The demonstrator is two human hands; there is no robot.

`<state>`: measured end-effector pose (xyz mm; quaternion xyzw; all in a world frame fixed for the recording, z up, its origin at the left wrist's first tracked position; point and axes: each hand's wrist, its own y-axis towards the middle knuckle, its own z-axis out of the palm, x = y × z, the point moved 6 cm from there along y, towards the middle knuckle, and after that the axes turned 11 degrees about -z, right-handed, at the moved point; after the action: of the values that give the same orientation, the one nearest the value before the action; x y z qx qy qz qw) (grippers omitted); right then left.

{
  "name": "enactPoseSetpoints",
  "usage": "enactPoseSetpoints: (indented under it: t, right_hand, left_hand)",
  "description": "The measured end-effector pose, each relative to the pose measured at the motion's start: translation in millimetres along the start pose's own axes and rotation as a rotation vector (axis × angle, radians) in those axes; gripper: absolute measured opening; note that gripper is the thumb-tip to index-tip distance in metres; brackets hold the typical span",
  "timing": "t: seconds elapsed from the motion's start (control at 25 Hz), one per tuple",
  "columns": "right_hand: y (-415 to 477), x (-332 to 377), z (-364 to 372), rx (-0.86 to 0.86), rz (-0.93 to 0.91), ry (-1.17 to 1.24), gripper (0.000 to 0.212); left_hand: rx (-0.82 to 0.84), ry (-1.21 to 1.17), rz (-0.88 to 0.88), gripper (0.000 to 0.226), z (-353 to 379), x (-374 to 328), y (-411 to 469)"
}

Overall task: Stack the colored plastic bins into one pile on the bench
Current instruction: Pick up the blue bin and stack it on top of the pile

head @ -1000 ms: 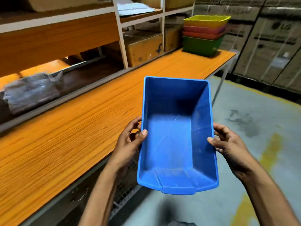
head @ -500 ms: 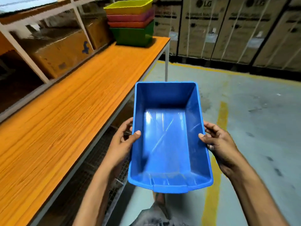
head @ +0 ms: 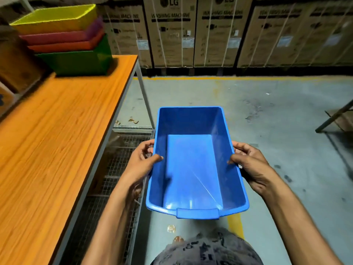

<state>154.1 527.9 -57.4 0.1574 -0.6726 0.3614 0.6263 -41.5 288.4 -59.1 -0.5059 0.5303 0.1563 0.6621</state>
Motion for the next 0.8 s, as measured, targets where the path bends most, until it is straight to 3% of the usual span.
enactPoseSetpoints:
  t: [0.28, 0.44, 0.64, 0.8]
  right_hand:
    - [116, 34, -18, -0.078, -0.157, -0.162, 0.051]
    - [204, 67, -19, -0.015, -0.215, -0.190, 0.051]
    - [327, 112, -18, 0.058, -0.117, -0.243, 0.041]
    - [420, 143, -1, 0.220, 0.019, -0.417, 0.023]
  left_hand:
    - [-0.006, 0.050, 0.183, 0.059, 53, -73, 95]
    - [-0.138, 0.037, 0.224, 0.056, 81, -114, 159]
    - [-0.217, 0.039, 0.128, 0.050, 111, -167, 242]
    - [-0.212, 0.062, -0.005, 0.036, 116, -205, 300]
